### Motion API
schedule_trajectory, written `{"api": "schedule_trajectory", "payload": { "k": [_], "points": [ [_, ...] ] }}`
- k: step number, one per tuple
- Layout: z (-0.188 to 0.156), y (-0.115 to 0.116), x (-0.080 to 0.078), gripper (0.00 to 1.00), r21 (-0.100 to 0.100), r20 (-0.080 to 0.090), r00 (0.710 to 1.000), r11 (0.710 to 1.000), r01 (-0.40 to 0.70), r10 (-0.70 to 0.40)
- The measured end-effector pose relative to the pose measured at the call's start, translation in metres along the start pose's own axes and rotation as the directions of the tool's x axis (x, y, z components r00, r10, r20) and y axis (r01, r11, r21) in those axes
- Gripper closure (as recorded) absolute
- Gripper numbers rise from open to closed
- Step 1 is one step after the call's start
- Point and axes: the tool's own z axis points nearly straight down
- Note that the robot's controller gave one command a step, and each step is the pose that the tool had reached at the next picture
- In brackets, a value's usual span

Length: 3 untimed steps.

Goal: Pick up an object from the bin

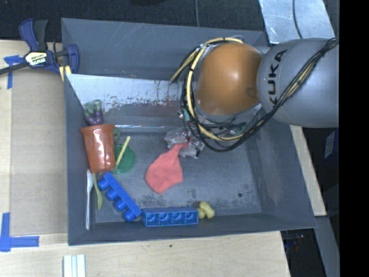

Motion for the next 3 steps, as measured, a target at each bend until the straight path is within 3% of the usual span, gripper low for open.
{"api": "schedule_trajectory", "payload": {
  "k": [3],
  "points": [
    [-0.074,-0.002,-0.002,1.0,0.001,0.002,1.0,1.0,-0.002,0.002]
  ]
}}
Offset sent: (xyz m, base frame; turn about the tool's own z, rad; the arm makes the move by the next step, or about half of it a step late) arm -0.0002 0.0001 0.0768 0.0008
